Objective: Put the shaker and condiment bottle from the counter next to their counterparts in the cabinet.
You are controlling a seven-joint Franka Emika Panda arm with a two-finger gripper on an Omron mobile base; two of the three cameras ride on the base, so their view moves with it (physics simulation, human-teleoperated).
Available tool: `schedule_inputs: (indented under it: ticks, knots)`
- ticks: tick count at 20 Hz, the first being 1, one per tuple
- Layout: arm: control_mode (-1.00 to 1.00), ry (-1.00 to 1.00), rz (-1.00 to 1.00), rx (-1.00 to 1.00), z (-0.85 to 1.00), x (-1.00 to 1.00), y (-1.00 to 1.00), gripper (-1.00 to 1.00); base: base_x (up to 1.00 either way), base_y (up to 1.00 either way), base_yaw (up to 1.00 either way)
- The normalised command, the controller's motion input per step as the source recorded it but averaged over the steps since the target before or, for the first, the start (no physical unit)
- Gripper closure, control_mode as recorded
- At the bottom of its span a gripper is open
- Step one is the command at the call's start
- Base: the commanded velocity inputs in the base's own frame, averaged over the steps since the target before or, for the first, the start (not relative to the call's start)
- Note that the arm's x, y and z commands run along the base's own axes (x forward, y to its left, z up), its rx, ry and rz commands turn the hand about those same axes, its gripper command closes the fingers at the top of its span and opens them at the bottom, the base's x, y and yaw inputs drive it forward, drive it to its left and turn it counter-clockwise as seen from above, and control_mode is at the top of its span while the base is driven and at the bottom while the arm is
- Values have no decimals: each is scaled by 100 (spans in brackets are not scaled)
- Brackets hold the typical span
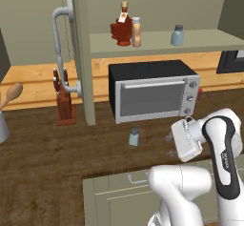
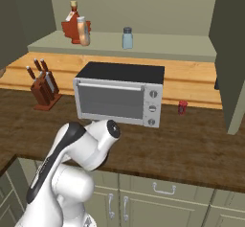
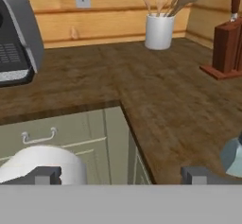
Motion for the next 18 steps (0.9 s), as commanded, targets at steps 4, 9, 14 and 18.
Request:
schedule_inputs:
  ticks: [4, 9, 14, 18]
  knots:
    - [-100, -6, -10, 9, -29, 36, 6, -100, 0, 0, 0]
    - [-100, -5, -14, 3, -48, 32, 17, -100, 0, 0, 0]
    - [-100, 6, 1, 0, -11, 42, 8, -100, 0, 0, 0]
    - [-100, 0, 0, 1, -14, 40, 17, -100, 0, 0, 0]
